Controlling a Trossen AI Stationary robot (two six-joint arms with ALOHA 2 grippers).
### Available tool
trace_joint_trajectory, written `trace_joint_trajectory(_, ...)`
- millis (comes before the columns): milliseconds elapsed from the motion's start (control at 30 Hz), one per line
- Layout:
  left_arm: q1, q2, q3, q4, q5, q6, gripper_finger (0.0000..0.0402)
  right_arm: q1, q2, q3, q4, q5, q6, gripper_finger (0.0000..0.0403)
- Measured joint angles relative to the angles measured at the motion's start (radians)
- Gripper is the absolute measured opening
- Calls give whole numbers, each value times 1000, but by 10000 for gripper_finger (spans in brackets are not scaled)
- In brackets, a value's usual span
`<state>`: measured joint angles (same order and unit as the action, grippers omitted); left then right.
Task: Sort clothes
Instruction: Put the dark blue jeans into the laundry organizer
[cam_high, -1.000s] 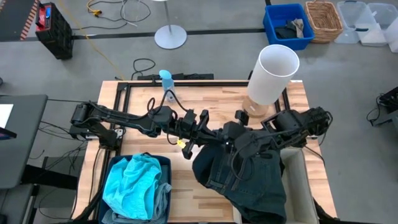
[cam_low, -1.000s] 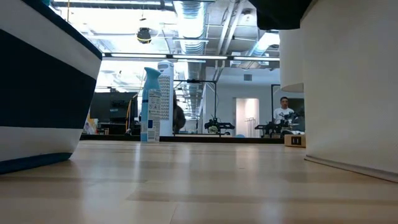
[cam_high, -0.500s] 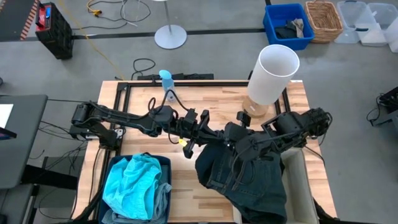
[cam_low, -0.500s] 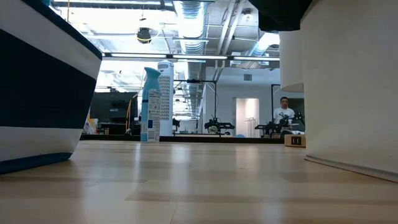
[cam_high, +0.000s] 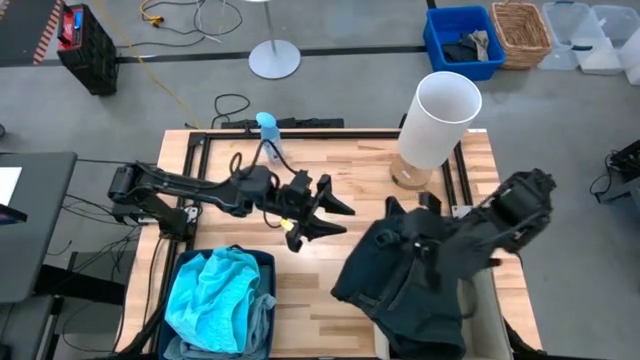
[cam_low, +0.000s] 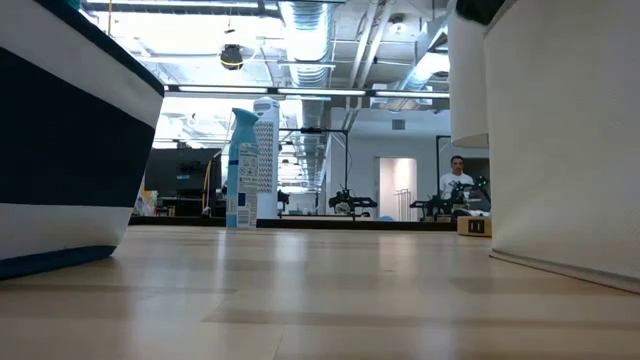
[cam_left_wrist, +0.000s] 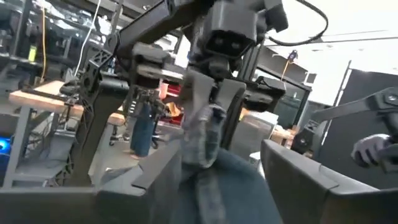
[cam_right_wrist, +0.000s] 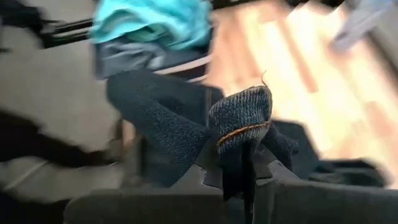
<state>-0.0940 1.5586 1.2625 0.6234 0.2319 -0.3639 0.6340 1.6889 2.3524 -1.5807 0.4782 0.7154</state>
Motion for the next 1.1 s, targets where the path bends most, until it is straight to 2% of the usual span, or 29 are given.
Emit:
trace_joint_trajectory(200,17,-16,0,-168,23,-42,223,95,-40,-39,6,-204,117,16)
trace_joint_trajectory(367,16,-26,1,-186,36,-41,224,206,-75,-142,9,-335,233,25)
trace_joint_trajectory(467,16,-22,0,-195,35,-41,224,267,-107,-247,10,-463,351,22)
trace_joint_trajectory(633,16,-23,0,-201,35,-41,224,371,-179,-450,11,-645,654,22)
trace_joint_trajectory(867,16,-22,0,-217,35,-42,224,456,-247,-627,9,-653,1056,62)
trace_joint_trajectory(1100,16,-22,0,-223,35,-69,224,462,-239,-647,10,-648,1095,154)
